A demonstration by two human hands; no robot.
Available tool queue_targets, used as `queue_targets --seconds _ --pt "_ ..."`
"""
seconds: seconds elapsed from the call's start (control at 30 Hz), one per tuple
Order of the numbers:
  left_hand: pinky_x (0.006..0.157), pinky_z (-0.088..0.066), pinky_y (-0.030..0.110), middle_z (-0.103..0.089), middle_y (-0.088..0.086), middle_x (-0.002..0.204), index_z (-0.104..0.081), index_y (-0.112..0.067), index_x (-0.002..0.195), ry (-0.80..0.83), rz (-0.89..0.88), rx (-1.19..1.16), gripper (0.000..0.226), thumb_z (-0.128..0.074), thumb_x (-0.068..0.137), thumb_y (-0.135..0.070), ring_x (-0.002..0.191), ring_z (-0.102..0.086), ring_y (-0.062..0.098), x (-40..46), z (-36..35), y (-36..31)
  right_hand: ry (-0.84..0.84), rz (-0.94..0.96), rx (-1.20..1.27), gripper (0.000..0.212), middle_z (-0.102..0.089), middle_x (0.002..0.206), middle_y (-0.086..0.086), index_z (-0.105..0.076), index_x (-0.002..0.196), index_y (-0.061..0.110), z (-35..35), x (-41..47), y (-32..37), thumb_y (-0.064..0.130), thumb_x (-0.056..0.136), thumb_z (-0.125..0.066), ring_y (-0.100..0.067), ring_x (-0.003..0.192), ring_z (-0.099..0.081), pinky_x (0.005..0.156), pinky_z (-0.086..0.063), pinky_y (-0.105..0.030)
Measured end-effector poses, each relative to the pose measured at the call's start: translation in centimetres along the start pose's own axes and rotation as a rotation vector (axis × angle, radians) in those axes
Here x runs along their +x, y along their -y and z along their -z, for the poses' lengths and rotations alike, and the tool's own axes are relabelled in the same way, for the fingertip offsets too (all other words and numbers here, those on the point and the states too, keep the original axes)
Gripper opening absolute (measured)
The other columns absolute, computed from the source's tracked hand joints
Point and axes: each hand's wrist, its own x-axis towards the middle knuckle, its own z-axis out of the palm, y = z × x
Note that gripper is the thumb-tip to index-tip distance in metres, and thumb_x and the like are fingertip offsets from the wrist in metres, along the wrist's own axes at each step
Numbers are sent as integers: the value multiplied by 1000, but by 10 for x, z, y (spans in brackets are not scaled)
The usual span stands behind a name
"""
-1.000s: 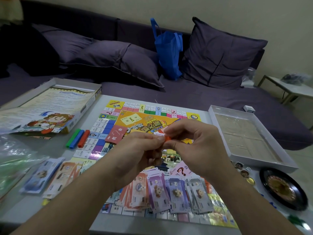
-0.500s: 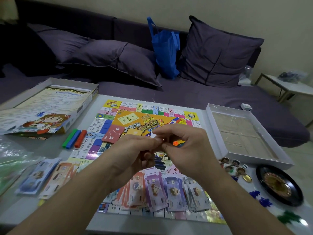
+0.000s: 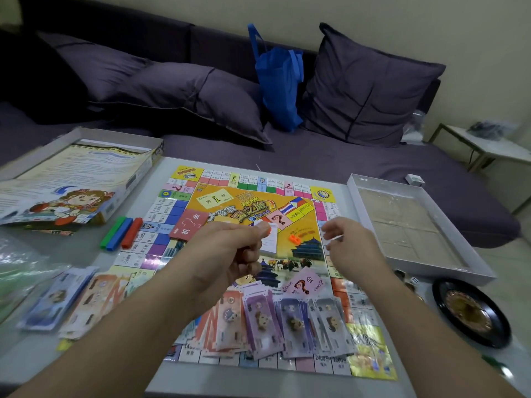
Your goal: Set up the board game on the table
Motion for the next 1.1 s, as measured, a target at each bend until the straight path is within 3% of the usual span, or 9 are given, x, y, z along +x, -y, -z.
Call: queue_targets --seconds 0.17,0.3,0.43,0.57,0.7,0.8,0.9,0.97,1.1 --pt "52 -45 26 -42 7 73 -69 6 95 -26 -11 -27 21 -72 94 -14 57 -40 14 4 2 1 79 9 -166 43 -66 116 2 -66 131 20 -17 8 -1 -3 96 -60 -17 102 -61 83 -51 -30" --pt "55 -48 31 -53 10 84 -75 -2 93 -84 -1 31 19 -75 93 -21 63 -52 18 6 4 2 151 138 -192 42 -61 132 5 -64 141 27 -32 9 10 16 101 -67 -20 115 -60 100 -52 -38" --pt "58 -53 32 -68 12 97 -79 -10 103 -124 -4 69 18 -75 93 -25 78 -63 23 7 7 0 126 225 -257 16 -65 111 6 -78 108 23 -49 7 14 14 97 -71 -16 98 -61 91 -55 -37" --pt "57 -54 28 -76 7 94 -80 -14 105 -141 -11 99 20 -78 91 -26 79 -67 20 5 10 -4 68 206 -246 15 -69 93 7 -77 91 22 -54 6 15 10 96 -70 -8 84 -62 83 -61 -38" --pt "55 -54 26 -74 7 93 -80 -14 106 -163 -7 108 21 -77 91 -27 79 -66 20 5 11 -5 18 157 -92 14 -71 98 8 -75 98 25 -48 2 21 14 100 -67 -11 92 -65 78 -54 -25" --pt "55 -53 27 -73 7 93 -80 -13 107 -162 -12 117 21 -77 91 -27 78 -66 19 4 10 -5 5 145 117 15 -70 94 13 -74 99 27 -38 -4 32 12 100 -69 -7 91 -66 70 -57 -22" --pt "58 -55 29 -73 8 93 -79 -12 106 -162 -15 133 20 -77 92 -27 77 -67 20 4 9 -5 -9 218 226 15 -71 90 16 -74 96 28 -25 -14 50 13 98 -71 -2 90 -66 67 -52 -13" --pt "59 -55 31 -74 10 95 -79 -12 104 -163 -13 141 19 -76 93 -28 77 -67 21 4 9 -4 5 249 384 16 -75 88 14 -75 93 27 -16 -21 61 13 98 -72 -3 86 -69 71 -56 -21" --pt "61 -52 34 -72 8 89 -80 -8 101 -111 -14 119 22 -74 94 -27 76 -65 23 0 5 -2 102 237 692 11 -76 88 -2 -78 98 16 -8 -43 78 11 99 -69 -17 82 -69 65 -57 -33"
